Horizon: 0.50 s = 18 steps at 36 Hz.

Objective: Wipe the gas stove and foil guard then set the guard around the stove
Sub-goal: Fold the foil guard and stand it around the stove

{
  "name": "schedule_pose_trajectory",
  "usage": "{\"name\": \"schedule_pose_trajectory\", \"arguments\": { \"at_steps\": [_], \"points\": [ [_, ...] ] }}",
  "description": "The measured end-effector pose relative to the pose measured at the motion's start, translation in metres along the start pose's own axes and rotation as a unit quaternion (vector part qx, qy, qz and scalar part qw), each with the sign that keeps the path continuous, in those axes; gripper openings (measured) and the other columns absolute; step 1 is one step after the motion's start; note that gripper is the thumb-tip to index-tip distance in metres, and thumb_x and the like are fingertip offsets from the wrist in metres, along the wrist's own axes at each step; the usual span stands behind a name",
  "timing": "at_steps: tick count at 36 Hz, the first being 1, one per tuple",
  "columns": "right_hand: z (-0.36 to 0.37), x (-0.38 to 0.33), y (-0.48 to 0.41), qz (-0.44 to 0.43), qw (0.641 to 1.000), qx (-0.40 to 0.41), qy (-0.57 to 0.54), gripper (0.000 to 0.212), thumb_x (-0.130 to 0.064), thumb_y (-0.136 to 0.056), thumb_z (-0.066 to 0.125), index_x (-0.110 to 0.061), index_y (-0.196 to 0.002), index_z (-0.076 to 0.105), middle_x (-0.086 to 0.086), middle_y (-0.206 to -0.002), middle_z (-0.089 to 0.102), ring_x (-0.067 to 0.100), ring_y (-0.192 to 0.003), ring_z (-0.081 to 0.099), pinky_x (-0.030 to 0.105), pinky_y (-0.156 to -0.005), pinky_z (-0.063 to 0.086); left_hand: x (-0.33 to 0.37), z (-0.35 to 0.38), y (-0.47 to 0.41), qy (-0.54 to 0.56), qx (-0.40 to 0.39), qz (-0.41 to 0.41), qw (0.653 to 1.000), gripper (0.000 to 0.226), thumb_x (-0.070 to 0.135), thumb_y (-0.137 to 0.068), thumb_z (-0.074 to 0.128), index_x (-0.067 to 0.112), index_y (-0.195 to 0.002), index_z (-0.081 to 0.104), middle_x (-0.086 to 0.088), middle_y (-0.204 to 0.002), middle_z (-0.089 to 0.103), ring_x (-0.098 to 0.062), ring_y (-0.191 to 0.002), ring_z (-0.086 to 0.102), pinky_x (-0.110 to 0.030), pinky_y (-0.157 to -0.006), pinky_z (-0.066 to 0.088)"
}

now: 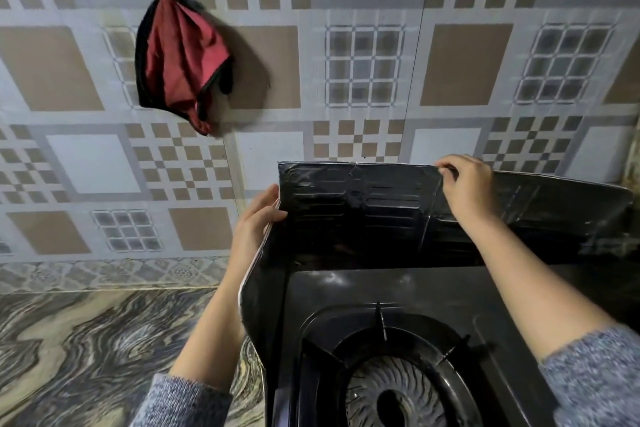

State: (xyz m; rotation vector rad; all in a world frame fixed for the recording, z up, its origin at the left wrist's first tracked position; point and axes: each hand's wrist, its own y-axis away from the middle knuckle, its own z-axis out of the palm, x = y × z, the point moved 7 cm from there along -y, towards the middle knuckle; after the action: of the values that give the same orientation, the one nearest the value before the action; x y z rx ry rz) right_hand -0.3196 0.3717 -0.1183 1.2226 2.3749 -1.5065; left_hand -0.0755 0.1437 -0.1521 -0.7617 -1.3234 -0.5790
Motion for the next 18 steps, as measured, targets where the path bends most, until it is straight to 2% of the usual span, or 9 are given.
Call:
{"name": "schedule_pose_trajectory", "arguments": {
  "at_steps": [2, 4, 6, 9, 12, 15, 16, 18],
  "points": [
    [0.002, 0.000, -0.001, -0.001, 1.000, 0.004, -0.005, 0.016, 0.004, -0.082, 0.058, -0.005, -0.085, 0.071, 0.014, -0.087, 0.069, 0.033, -0.082, 0.060, 0.042, -0.072, 0.051, -0.002, 0.001, -0.004, 0.008, -0.009, -0.025, 1.000, 0.052, -0.003, -0.088, 0.045, 0.019, -0.135, 0.040, -0.006, -0.143, 0.040, -0.022, -0.134, 0.036, -0.027, -0.098, 0.032],
    [0.006, 0.000, -0.002, 0.003, 1.000, 0.008, -0.014, 0.015, 0.005, -0.081, 0.059, -0.003, -0.085, 0.071, 0.015, -0.087, 0.066, 0.033, -0.081, 0.059, 0.041, -0.071, 0.051, -0.003, 0.000, -0.004, 0.018, -0.008, -0.027, 0.999, 0.050, -0.001, -0.088, 0.045, 0.023, -0.132, 0.041, -0.002, -0.138, 0.042, -0.018, -0.130, 0.037, -0.029, -0.099, 0.032],
    [0.010, -0.002, -0.003, 0.011, 1.000, 0.008, -0.024, 0.015, 0.006, -0.081, 0.059, -0.002, -0.085, 0.071, 0.016, -0.088, 0.063, 0.032, -0.082, 0.058, 0.035, -0.070, 0.048, 0.000, -0.003, 0.002, 0.012, 0.002, 0.005, 1.000, 0.045, -0.005, -0.087, 0.043, 0.017, -0.127, 0.048, 0.006, -0.130, 0.043, -0.011, -0.123, 0.040, -0.020, -0.097, 0.035],
    [0.017, -0.007, -0.005, 0.016, 0.999, 0.006, -0.030, 0.017, 0.007, -0.082, 0.058, -0.001, -0.086, 0.072, 0.018, -0.087, 0.061, 0.032, -0.086, 0.054, 0.028, -0.070, 0.040, 0.004, -0.012, 0.007, -0.044, 0.030, 0.074, 0.996, 0.036, -0.018, -0.084, 0.040, -0.005, -0.113, 0.057, 0.008, -0.129, 0.043, -0.004, -0.118, 0.042, 0.000, -0.081, 0.039],
    [0.024, -0.012, -0.008, 0.014, 1.000, 0.010, -0.025, 0.017, 0.006, -0.083, 0.057, -0.001, -0.087, 0.072, 0.017, -0.086, 0.062, 0.033, -0.089, 0.053, 0.027, -0.070, 0.037, 0.001, -0.018, 0.005, -0.060, 0.032, 0.068, 0.995, 0.036, -0.016, -0.085, 0.042, -0.004, -0.116, 0.056, 0.000, -0.137, 0.042, -0.003, -0.121, 0.045, -0.001, -0.081, 0.038],
    [0.027, -0.010, -0.011, 0.020, 0.999, 0.029, -0.021, 0.016, 0.004, -0.082, 0.059, -0.004, -0.085, 0.073, 0.015, -0.085, 0.065, 0.035, -0.088, 0.053, 0.031, -0.071, 0.040, 0.001, -0.018, 0.004, -0.044, 0.032, 0.059, 0.997, 0.040, -0.017, -0.084, 0.042, -0.014, -0.124, 0.046, 0.001, -0.136, 0.042, 0.020, -0.097, 0.054, -0.002, -0.078, 0.039],
    [0.026, -0.009, -0.012, 0.022, 0.999, 0.036, -0.015, 0.015, 0.003, -0.081, 0.060, -0.005, -0.084, 0.073, 0.014, -0.085, 0.067, 0.035, -0.087, 0.054, 0.033, -0.072, 0.041, 0.000, -0.017, 0.003, -0.039, 0.029, 0.050, 0.998, 0.044, -0.014, -0.086, 0.043, -0.009, -0.129, 0.045, -0.002, -0.137, 0.043, 0.016, -0.101, 0.053, -0.005, -0.081, 0.038],
    [0.025, -0.009, -0.012, 0.026, 0.999, 0.046, -0.002, 0.014, 0.001, -0.080, 0.062, -0.007, -0.082, 0.073, 0.013, -0.085, 0.069, 0.034, -0.085, 0.055, 0.033, -0.073, 0.041, -0.003, -0.015, 0.003, -0.019, 0.022, 0.006, 1.000, 0.051, -0.004, -0.089, 0.046, 0.011, -0.137, 0.041, -0.007, -0.141, 0.043, -0.009, -0.124, 0.046, -0.019, -0.090, 0.034]
  ]
}}
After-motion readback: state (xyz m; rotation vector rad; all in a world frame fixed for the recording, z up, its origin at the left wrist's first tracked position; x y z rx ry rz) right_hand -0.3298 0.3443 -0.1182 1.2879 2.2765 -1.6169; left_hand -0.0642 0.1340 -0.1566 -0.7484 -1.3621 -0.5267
